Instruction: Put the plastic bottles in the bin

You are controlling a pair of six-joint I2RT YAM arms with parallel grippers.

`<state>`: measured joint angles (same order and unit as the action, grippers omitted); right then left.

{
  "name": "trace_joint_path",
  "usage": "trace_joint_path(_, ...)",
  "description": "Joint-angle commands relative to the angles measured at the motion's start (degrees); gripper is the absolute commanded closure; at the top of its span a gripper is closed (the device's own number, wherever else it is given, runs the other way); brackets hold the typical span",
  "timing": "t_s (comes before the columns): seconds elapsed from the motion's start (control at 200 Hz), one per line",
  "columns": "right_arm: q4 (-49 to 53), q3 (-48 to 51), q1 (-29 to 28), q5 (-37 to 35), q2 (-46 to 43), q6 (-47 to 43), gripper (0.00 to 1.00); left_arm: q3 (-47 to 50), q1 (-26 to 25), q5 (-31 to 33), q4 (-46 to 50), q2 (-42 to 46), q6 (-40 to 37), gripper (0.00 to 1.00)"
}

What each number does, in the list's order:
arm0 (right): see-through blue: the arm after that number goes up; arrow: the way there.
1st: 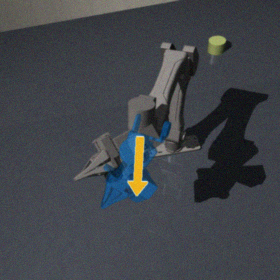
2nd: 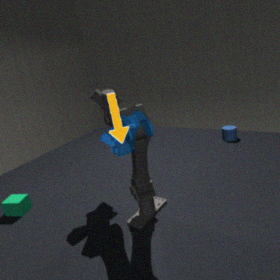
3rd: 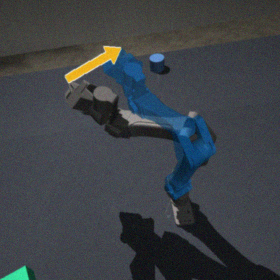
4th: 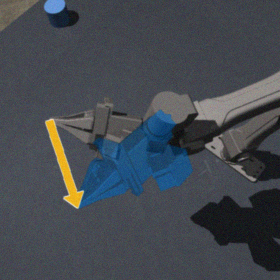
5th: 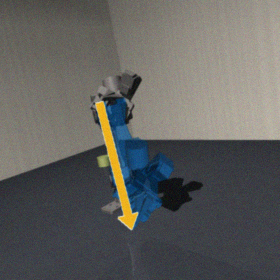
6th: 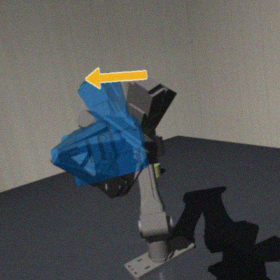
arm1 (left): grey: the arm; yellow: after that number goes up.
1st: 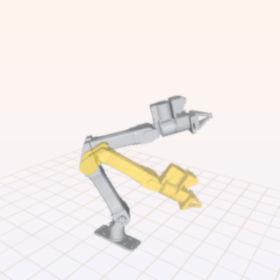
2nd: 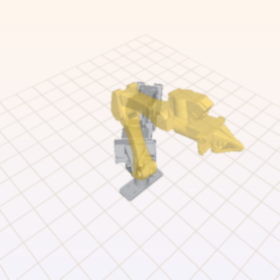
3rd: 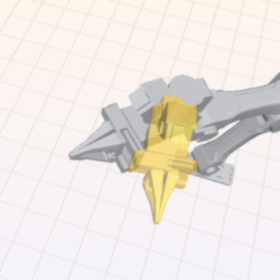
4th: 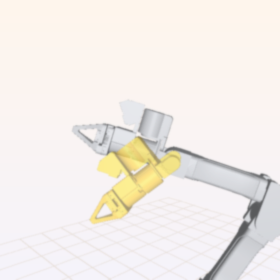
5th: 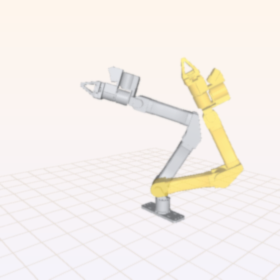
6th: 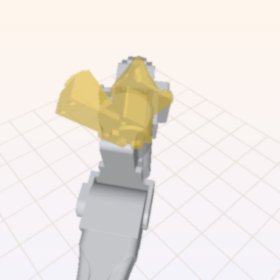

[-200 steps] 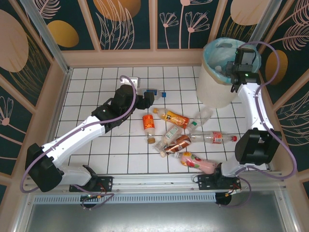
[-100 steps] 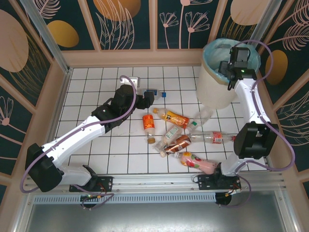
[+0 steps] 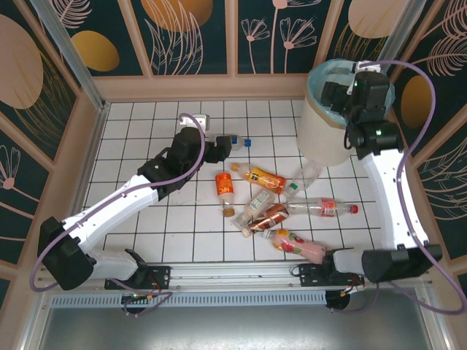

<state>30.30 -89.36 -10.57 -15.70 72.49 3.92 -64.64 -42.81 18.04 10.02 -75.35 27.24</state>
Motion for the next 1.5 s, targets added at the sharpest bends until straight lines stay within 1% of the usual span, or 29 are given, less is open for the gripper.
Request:
trace_joint_path(0.0,-5.16,5.65,-6.29,-4.08,-4.55,1.94,0.11,1.78,0.09,1.71,-0.79,2.27,1.75,0.12)
trace_joint_path(0.115,-9.27,11.77,-13.53,-4.27,-9.44,2.51,0.12,3.75,0.07,1.18,-1.26,2.47,4.58,0.11)
trace_joint_path(0.24,-10.71,16.68,-20.38,-0.85,-12.10,3.55,0.15,6.28,0.04,-0.75,-1.76,2.32,7.29,0.12)
trace_joint_path(0.245,-10.71,17.03,-21.43,-0.72,-12.11,3.57,0.15,6.37,0.07,-0.79,-1.71,2.27,7.38,0.12)
trace_joint_path(0.265,-10.71,17.61,-22.49,-0.67,-12.23,3.61,0.15,6.68,0.01,-1.09,-1.67,2.23,7.74,0.12)
trace_joint_path(0.35,-10.62,20.65,-28.35,-1.55,-12.11,3.88,0.17,8.18,0.02,-1.82,-1.54,2.36,9.22,0.12)
trace_joint_path(0.41,-10.83,22.86,-31.45,-1.96,-11.67,4.30,0.18,8.61,0.02,-2.13,-1.50,2.64,10.26,0.12)
trace_joint_path(0.445,-10.96,24.14,-33.49,-2.08,-11.14,4.60,0.19,10.42,0.04,-2.33,-1.41,2.83,10.66,0.12)
trace_joint_path(0.565,-11.39,27.30,-38.72,-3.29,-9.30,5.48,0.19,12.08,0.05,-2.37,-0.76,3.75,11.86,0.12)
trace_joint_path(0.686,-12.91,29.86,-41.97,-3.49,-7.88,6.48,0.19,13.60,0.00,-1.55,-0.28,5.15,12.27,0.12)
trace_joint_path(0.826,-13.87,31.66,-43.55,-1.64,-5.56,7.58,0.19,15.14,0.08,-0.91,0.00,6.79,13.17,0.12)
trace_joint_path(0.926,-12.76,31.41,-44.18,-0.16,-3.12,7.68,0.19,15.72,0.01,-0.98,0.39,7.62,13.92,0.12)
trace_joint_path(1.016,-9.87,30.20,-44.28,0.24,-0.96,8.06,0.22,16.81,0.04,-1.10,0.44,8.31,14.86,0.12)
trace_joint_path(1.111,-5.08,28.51,-44.11,-1.41,0.52,9.45,0.25,17.90,0.03,-2.00,0.53,8.64,16.64,0.12)
trace_joint_path(1.201,-3.17,30.22,-42.40,-0.88,-0.20,11.41,0.30,18.70,0.05,-4.55,0.41,8.82,18.37,0.12)
trace_joint_path(1.331,-3.15,35.04,-36.79,7.29,-2.34,14.36,0.38,20.87,0.03,-8.07,-0.48,8.82,19.94,0.12)
trace_joint_path(1.401,-3.15,37.11,-34.94,9.79,-2.88,14.80,0.38,21.98,0.02,-8.47,-0.87,8.53,20.16,0.13)
trace_joint_path(1.496,-3.13,38.32,-35.05,10.26,-2.71,14.71,0.37,23.33,0.03,-8.11,-1.53,7.75,20.36,0.13)
